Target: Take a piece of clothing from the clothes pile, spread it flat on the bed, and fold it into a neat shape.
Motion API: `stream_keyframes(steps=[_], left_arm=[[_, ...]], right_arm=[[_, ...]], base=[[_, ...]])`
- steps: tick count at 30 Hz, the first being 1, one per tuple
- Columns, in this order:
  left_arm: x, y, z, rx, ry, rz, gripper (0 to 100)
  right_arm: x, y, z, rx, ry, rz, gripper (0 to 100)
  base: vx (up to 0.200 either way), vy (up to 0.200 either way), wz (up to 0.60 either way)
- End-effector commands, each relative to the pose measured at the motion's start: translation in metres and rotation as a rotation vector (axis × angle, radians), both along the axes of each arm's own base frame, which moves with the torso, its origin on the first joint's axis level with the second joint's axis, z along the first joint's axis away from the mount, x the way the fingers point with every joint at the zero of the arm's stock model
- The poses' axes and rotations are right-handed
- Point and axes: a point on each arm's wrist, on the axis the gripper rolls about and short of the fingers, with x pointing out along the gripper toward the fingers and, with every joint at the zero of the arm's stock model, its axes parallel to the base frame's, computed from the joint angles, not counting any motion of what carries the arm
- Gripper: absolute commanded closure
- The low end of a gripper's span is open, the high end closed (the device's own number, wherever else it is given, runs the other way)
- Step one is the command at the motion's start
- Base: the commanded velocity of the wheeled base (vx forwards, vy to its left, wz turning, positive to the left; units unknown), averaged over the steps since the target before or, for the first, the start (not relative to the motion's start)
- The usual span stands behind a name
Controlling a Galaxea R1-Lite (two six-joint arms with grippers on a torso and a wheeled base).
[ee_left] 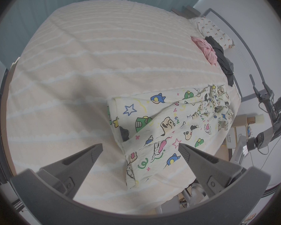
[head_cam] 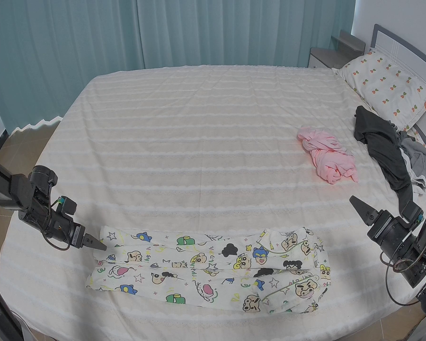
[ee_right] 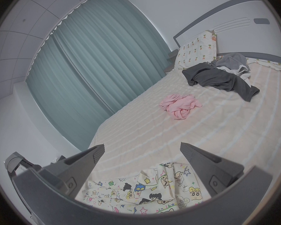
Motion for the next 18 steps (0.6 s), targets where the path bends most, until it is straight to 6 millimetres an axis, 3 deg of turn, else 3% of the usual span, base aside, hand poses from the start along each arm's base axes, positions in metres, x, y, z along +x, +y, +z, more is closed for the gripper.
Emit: stream_keyframes(steps=[1,18], left_arm=[[0.008,-0.007,-0.012,0.018,0.035,-0.026,0],[0.025,-0.011,-0.069,0.01,0.132,-0.036,0]], right_arm=[[-0.01,0.001,0.005,0.009,-0.023,0.022,0],[-0.017,0.01,0.001,0.0,0.021,0.083,0]], base=[[0.0,0.0,0.0],[0.0,0.0,0.0]])
